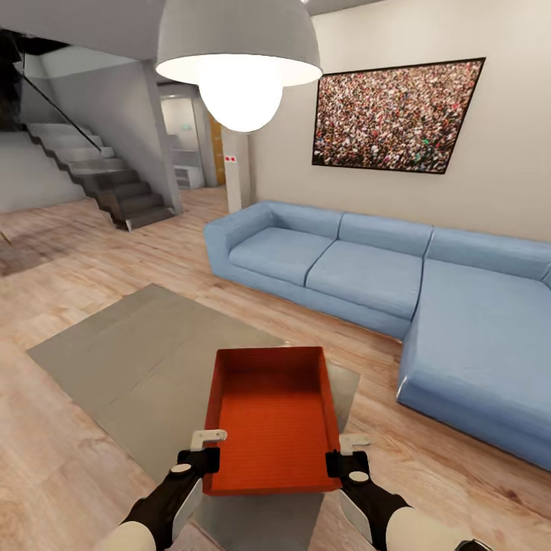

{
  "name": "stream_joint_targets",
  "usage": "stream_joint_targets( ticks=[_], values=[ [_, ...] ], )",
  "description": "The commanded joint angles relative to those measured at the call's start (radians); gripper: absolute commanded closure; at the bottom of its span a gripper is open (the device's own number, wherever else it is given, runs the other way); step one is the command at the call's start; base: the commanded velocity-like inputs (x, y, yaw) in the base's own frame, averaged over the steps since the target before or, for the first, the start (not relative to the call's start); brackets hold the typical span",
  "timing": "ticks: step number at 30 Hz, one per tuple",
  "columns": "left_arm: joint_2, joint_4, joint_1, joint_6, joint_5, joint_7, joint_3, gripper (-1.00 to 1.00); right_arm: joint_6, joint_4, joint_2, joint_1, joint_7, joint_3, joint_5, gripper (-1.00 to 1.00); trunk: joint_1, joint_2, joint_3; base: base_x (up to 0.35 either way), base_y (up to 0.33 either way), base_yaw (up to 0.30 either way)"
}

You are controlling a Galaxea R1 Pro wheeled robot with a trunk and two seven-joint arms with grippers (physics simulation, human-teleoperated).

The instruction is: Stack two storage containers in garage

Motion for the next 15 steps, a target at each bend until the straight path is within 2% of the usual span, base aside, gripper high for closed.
stream_joint_targets(
  ticks=[1, 15],
  values=[
    [0.001, -0.003, -0.001, 0.007, -0.011, 0.012, 0.011, 1.0, -0.008, 0.018, -0.025, 0.0, -0.009, 0.01, -0.008, 1.0, 0.0, -0.001, -0.001, 0.0, 0.0, 0.3],
    [0.001, -0.003, -0.001, 0.007, -0.011, 0.012, 0.011, 1.0, -0.008, 0.018, -0.026, 0.0, -0.009, 0.01, -0.007, 1.0, 0.0, -0.001, -0.001, 0.0, 0.0, 0.3]
  ],
)
